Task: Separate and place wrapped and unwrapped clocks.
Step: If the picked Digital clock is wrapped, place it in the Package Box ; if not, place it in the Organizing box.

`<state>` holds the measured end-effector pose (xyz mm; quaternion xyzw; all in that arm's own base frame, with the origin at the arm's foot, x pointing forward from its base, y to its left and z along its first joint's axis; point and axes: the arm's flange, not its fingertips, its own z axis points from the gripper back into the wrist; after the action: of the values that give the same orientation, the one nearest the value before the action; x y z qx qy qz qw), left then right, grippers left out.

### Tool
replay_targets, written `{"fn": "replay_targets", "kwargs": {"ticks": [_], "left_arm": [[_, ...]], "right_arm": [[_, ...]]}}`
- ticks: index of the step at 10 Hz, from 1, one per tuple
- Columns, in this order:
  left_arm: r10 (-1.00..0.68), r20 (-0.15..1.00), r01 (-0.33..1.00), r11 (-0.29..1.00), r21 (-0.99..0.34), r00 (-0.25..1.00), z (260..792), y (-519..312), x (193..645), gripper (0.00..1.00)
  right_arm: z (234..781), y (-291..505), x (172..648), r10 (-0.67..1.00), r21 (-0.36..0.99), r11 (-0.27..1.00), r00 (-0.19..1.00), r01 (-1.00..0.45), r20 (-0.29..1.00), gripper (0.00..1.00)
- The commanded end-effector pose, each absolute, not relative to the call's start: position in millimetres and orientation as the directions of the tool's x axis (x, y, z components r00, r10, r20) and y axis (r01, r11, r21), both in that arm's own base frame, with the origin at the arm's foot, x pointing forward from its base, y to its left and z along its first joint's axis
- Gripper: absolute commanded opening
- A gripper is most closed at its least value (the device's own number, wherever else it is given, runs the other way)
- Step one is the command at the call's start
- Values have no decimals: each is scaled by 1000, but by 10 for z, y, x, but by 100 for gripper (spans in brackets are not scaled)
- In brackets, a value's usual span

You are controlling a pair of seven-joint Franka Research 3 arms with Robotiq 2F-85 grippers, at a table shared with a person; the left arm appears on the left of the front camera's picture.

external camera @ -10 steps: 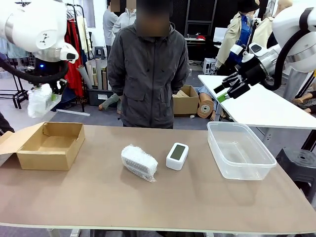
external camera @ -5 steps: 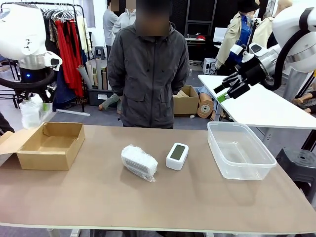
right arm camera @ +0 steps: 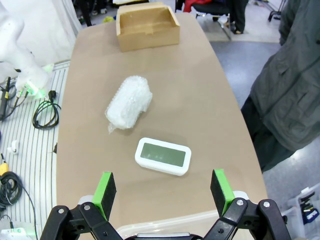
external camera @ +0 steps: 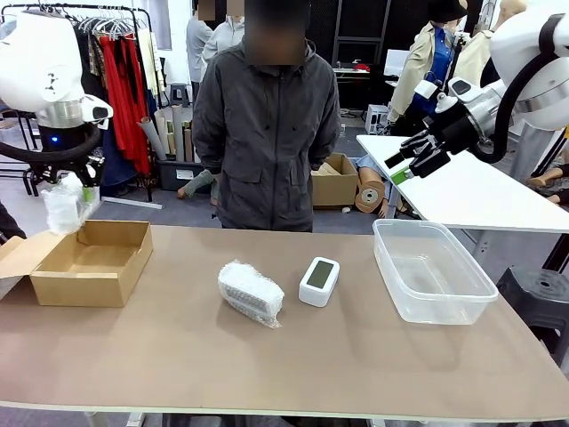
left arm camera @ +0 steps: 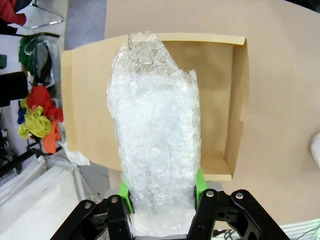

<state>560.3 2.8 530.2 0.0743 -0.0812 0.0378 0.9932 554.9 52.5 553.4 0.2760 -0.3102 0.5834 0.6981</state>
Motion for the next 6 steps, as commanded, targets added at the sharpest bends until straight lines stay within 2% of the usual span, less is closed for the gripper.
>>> {"fn": "replay_targets", "kwargs": {"ticks": [1, 4, 5, 6], "left_arm": [[60, 168, -86, 984, 154, 984, 5333, 59, 5579, 0], [63, 166, -87, 986, 142, 984, 5300, 30, 5602, 0], [-5, 224, -47, 973, 226, 974, 5185, 60, 5571, 0], [-56, 141, 28, 981, 193, 988, 5042, 60, 5551, 0]], "right_arm": [[5551, 533, 5553, 644, 17, 168, 123, -986, 755, 100], [5551, 533, 5553, 644, 17, 168, 123, -986, 755, 100], [5551, 533, 5553, 644, 17, 168, 123, -986, 755, 100], [5551, 533, 5553, 644, 17, 168, 123, -986, 755, 100]]}}
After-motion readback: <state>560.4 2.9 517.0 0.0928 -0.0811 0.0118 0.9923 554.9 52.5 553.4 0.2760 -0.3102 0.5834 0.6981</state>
